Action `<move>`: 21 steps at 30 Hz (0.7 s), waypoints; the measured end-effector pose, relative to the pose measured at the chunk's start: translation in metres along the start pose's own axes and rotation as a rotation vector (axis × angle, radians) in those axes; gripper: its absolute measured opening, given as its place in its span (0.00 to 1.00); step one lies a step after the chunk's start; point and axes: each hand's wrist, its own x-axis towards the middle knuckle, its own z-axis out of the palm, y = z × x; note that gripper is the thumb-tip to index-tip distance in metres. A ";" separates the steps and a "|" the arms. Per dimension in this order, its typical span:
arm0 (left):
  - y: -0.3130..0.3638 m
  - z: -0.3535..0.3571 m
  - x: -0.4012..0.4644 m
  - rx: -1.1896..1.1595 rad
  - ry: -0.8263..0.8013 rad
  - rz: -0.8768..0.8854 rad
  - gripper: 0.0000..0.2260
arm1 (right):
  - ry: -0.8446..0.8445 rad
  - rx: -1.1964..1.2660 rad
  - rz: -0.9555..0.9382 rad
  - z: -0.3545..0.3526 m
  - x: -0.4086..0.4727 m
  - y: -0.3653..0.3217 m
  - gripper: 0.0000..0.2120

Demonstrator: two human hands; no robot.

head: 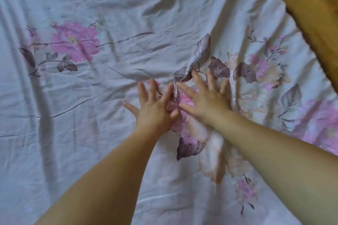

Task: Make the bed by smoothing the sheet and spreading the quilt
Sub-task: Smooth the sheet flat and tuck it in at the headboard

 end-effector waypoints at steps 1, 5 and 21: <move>0.003 0.000 0.011 0.003 0.027 -0.009 0.32 | 0.017 0.004 -0.007 -0.004 0.014 0.003 0.30; 0.009 -0.016 0.051 0.018 0.097 -0.007 0.30 | 0.103 0.022 0.009 -0.025 0.066 0.013 0.30; 0.024 -0.070 0.199 0.051 0.259 -0.078 0.25 | 0.288 -0.029 0.063 -0.081 0.215 0.027 0.24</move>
